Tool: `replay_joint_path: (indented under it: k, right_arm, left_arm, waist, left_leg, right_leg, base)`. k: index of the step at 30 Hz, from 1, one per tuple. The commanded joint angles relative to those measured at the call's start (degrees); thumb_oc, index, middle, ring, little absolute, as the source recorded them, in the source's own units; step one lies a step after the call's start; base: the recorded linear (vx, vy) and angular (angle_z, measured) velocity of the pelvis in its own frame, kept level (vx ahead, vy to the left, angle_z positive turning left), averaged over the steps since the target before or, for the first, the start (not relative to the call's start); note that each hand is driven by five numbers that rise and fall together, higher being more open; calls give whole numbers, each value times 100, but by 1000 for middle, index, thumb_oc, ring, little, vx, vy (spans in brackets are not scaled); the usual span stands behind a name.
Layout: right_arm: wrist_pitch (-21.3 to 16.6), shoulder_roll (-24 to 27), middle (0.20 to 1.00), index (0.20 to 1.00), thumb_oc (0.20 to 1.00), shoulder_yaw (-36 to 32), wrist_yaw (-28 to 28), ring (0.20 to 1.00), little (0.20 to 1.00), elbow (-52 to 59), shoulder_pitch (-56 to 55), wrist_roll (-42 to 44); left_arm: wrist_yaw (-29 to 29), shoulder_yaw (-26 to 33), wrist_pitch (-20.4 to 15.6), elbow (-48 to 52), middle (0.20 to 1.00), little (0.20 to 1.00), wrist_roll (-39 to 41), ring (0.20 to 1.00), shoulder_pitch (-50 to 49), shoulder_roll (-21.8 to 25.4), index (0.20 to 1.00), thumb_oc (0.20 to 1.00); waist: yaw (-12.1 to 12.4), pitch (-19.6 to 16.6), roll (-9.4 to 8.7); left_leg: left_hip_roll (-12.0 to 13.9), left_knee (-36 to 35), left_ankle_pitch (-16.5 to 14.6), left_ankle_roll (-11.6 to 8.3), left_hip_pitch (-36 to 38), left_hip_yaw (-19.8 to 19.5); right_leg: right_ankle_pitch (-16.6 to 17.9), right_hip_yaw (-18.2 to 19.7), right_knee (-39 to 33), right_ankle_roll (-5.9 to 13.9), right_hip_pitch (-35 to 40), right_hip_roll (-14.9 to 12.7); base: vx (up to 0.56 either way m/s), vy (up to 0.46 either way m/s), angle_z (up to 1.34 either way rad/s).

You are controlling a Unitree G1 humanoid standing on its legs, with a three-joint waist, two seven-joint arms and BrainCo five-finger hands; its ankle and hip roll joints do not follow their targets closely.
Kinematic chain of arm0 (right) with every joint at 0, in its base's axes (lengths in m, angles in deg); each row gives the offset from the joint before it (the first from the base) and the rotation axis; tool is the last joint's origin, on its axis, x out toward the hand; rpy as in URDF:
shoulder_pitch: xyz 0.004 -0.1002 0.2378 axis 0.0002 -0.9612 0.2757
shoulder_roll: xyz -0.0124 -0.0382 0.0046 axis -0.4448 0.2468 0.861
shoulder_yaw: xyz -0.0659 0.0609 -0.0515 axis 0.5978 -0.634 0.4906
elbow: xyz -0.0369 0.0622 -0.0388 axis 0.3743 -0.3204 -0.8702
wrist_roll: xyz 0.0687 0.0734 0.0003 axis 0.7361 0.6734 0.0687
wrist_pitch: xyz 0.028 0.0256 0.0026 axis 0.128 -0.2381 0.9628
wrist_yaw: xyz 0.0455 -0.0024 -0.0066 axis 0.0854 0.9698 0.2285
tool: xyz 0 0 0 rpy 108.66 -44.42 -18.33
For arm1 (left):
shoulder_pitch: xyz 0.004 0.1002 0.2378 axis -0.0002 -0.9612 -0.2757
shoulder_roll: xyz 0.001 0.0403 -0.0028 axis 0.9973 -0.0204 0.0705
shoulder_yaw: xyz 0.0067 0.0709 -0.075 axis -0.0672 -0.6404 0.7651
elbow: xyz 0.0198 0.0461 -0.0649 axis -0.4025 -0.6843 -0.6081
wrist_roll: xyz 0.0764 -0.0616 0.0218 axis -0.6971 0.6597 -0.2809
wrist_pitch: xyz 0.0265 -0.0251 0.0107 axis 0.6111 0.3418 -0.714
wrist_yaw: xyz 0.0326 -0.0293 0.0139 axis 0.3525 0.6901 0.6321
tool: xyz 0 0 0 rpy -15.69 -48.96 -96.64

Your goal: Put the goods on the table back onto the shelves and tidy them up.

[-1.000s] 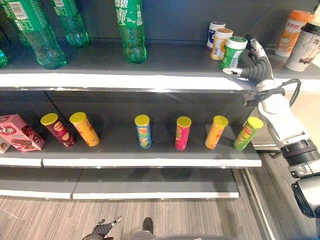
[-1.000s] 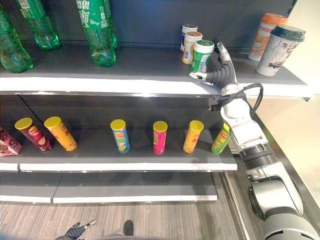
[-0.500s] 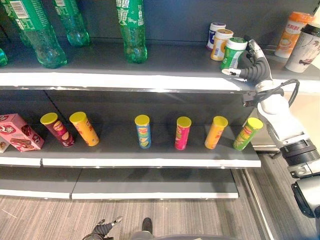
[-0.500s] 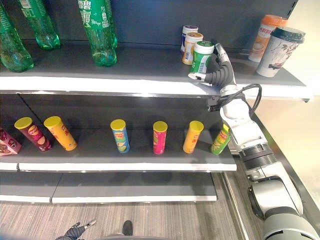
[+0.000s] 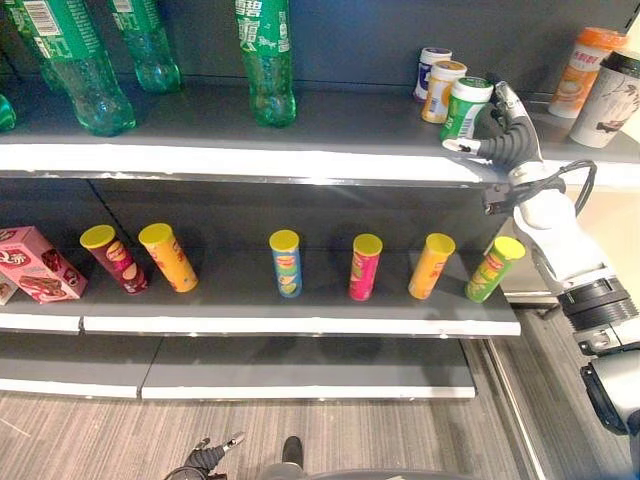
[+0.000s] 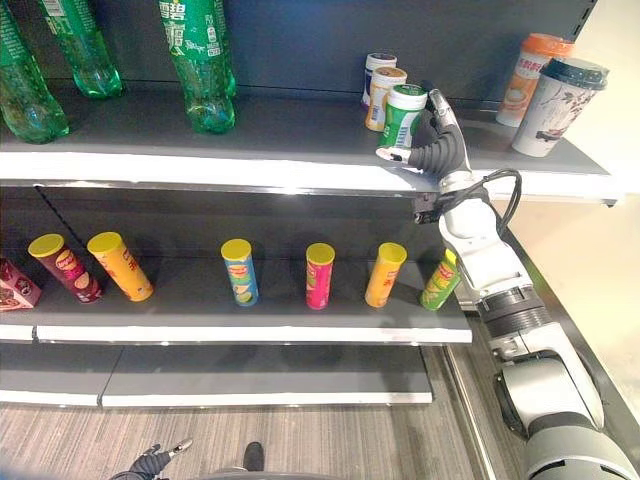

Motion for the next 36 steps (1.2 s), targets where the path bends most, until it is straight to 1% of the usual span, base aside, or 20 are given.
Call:
replay_joint_path:
  k: [1,9,12,16,18,21,22,23,24,25,26,27,28,29,33,34,36]
  right_arm:
    - [-126,31,1000,1000,1000,342,-131,1000,1000,-266,713,237]
    - [-103,39,1000,1000,1000,381,-149,1000,1000,-333,753,251]
    - [-73,77,1000,1000,1000,369,-81,1000,1000,-397,779,136]
    - [-54,270,1000,1000,1000,192,174,1000,1000,-413,795,-209]
    - [-96,381,1000,1000,1000,50,323,1000,1000,-216,794,-423]
    - [-300,544,1000,1000,1000,-392,556,1000,1000,624,574,-674]
    - [-485,777,1000,1000,1000,-804,625,1000,1000,1335,292,-808]
    - [-736,869,1000,1000,1000,-1186,627,1000,1000,2027,-66,-689]
    - [-721,866,1000,1000,1000,-1234,617,1000,1000,2073,-125,-690]
    - [-972,937,1000,1000,1000,-1606,491,1000,1000,2601,-477,-416]
    - [-971,936,1000,1000,1000,-1639,482,1000,1000,2622,-515,-410]
    - [-1088,1036,1000,1000,1000,-1747,375,1000,1000,2822,-637,-216]
    - [-1324,1138,1000,1000,1000,-2026,151,1000,1000,3207,-945,224]
    - [-1328,1141,1000,1000,1000,-2052,138,1000,1000,3216,-971,237]
    - [-1704,1294,1000,1000,1000,-2496,-269,1000,1000,3570,-1427,1095]
    - [-1774,1296,1000,1000,1000,-2616,-292,1000,1000,3624,-1529,1225]
    - [-1849,1287,1000,1000,1000,-2856,-329,1000,1000,3680,-1768,1373]
  left_arm:
    - [20,-196,-147,-57,1000,1000,169,1000,373,223,1000,1000]
    - [28,-192,-139,-45,1000,1000,203,1000,371,220,1000,1000]
    - [44,-197,-144,-29,1000,1000,217,1000,368,216,1000,1000]
    - [66,-147,-138,-15,1000,1000,247,1000,364,247,1000,1000]
    - [83,-106,-152,-7,1000,1000,246,1000,366,267,1000,1000]
    - [119,-39,-188,-16,1000,1000,190,1000,402,253,1000,1000]
    - [147,35,-217,-35,1000,1000,118,1000,430,224,1000,1000]
    - [160,93,-239,-48,1000,1000,53,1000,439,173,1000,1000]
    - [161,77,-240,-49,1000,1000,50,1000,437,184,1000,1000]
    - [151,92,-244,-77,1000,1000,-8,1000,438,139,1000,1000]
    - [151,78,-246,-79,1000,1000,-9,1000,438,147,1000,1000]
    - [139,104,-266,-87,1000,1000,-39,1000,427,134,1000,1000]
    - [120,73,-289,-104,1000,1000,-92,1000,440,112,1000,1000]
    - [120,62,-291,-106,1000,1000,-93,1000,441,117,1000,1000]
    - [44,55,-353,-75,1000,1000,-172,1000,445,148,1000,1000]
    - [38,65,-358,-53,1000,1000,-171,1000,454,143,1000,1000]
    - [19,73,-369,-21,1000,1000,-171,1000,469,167,1000,1000]
  waist:
    - [279,169,121]
    - [280,173,112]
    - [277,177,113]
    - [268,173,123]
    - [260,188,135]
    - [222,209,142]
    - [173,205,129]
    - [108,200,116]
    - [124,193,106]
    - [66,176,78]
    - [81,170,71]
    - [39,165,49]
    - [-16,152,0]
    - [0,148,-5]
    - [-100,115,-113]
    - [-150,112,-138]
    - [-173,97,-183]
  left_leg:
    - [213,46,-1209,-332,831,76]
    - [214,46,-1203,-337,823,77]
    - [219,46,-1206,-335,830,67]
    - [215,46,-1213,-328,825,74]
    - [213,46,-1214,-325,826,74]
    - [211,46,-1226,-311,826,66]
    - [214,46,-1238,-307,828,76]
    - [212,46,-1255,-304,836,103]
    - [213,46,-1256,-304,836,102]
    - [217,46,-1262,-307,840,133]
    - [217,46,-1262,-307,839,136]
    - [220,46,-1264,-309,843,158]
    - [223,46,-1271,-309,846,209]
    - [223,46,-1271,-308,845,215]
    - [242,46,-1306,-304,902,376]
    - [248,46,-1318,-300,916,405]
    - [253,46,-1345,-290,945,490]
  right_leg:
    - [761,-232,-2,263,-624,-362]
    - [757,-247,-2,259,-623,-354]
    - [758,-250,-2,257,-617,-355]
    - [764,-257,-2,266,-622,-358]
    - [764,-252,-2,271,-631,-356]
    - [749,-241,10,277,-640,-358]
    - [742,-231,14,285,-651,-359]
    - [734,-214,7,296,-659,-356]
    - [733,-214,7,296,-659,-356]
    - [732,-178,8,303,-684,-352]
    - [732,-176,8,303,-687,-352]
    - [742,-157,7,309,-707,-353]
    - [762,-104,4,323,-757,-349]
    - [763,-97,5,324,-761,-350]
    - [801,35,2,364,-836,-332]
    - [816,81,0,378,-863,-332]
    - [850,175,2,397,-911,-335]
  base:
    - [0,0,0]
    - [0,0,0]
    - [0,0,0]
    - [0,0,0]
    - [0,0,0]
    - [0,0,0]
    - [38,16,8]
    - [31,10,13]
    - [30,-1,9]
    - [0,0,0]
    - [18,0,-3]
    - [11,6,-7]
    - [10,6,-8]
    - [6,10,-14]
    - [8,14,-26]
    - [0,16,-20]
    - [-2,28,-22]
